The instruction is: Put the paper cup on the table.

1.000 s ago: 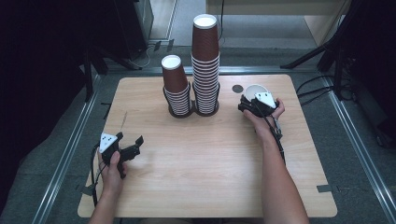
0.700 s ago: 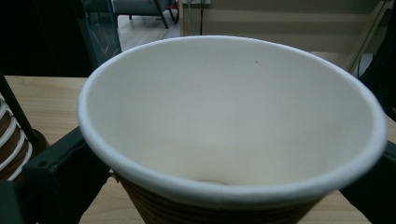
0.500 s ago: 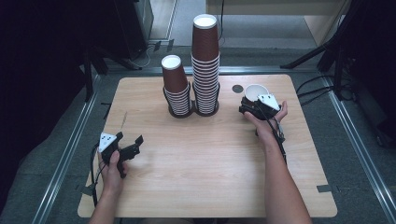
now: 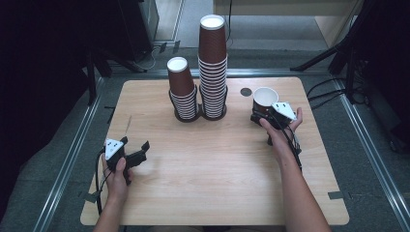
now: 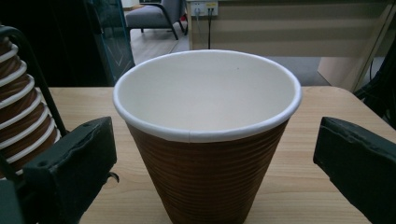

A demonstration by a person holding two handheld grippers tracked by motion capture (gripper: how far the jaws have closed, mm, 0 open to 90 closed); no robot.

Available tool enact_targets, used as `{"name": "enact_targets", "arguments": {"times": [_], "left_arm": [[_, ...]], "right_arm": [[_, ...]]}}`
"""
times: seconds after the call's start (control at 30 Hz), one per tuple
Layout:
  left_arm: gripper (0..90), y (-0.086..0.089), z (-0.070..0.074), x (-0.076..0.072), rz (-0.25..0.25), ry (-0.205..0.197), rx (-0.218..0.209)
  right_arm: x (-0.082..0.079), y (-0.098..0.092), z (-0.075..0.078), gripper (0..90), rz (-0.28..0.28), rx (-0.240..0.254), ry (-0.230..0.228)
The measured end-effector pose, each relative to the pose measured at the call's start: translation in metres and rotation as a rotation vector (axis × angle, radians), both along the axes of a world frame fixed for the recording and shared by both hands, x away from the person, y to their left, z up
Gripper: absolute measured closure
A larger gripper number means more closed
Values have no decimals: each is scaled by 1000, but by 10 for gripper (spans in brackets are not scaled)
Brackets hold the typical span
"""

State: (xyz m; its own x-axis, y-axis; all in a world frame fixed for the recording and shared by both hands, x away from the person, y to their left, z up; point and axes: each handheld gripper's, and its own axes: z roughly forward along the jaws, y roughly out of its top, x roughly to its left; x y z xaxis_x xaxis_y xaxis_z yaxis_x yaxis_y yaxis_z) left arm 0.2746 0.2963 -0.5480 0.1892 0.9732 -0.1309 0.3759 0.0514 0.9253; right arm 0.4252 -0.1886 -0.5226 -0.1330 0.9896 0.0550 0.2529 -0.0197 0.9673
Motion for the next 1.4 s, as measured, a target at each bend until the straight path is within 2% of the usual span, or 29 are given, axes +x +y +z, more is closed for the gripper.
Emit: {"name": "enact_targets", "arguments": {"times": [0.07, 0.27, 0.47, 0.67, 0.83, 0.97, 1.1, 1.3, 1.4], "left_arm": [[82, 1, 0, -1, -1, -4, -4], [82, 2, 0, -2, -6, -13, -8], [82, 2, 0, -2, -7, -15, -16], [82, 4, 0, -3, -11, -13, -25], [82, 6, 0, -3, -13, -14, -50], [82, 5, 0, -3, -15, -16, -45], [82, 5, 0, -3, -15, -14, -45], [82, 8, 0, -5, -19, -23, -68], [82, 8, 0, -5, -18, -23, -70]], "right_arm": [[-4, -1, 4, 0, 1, 4, 3], [-17, -6, 15, 0, 8, 29, -28], [-31, -8, 21, 0, 17, 44, -39], [-43, -13, 19, 0, 23, 36, -49], [-53, -19, 14, 0, 19, 36, -48], [-62, -25, 14, 0, 20, 75, -45], [-71, -27, 14, 0, 21, 55, -53], [-82, -33, 11, 0, 13, 14, -61], [-88, -38, 10, 0, 7, 12, -64]]}}
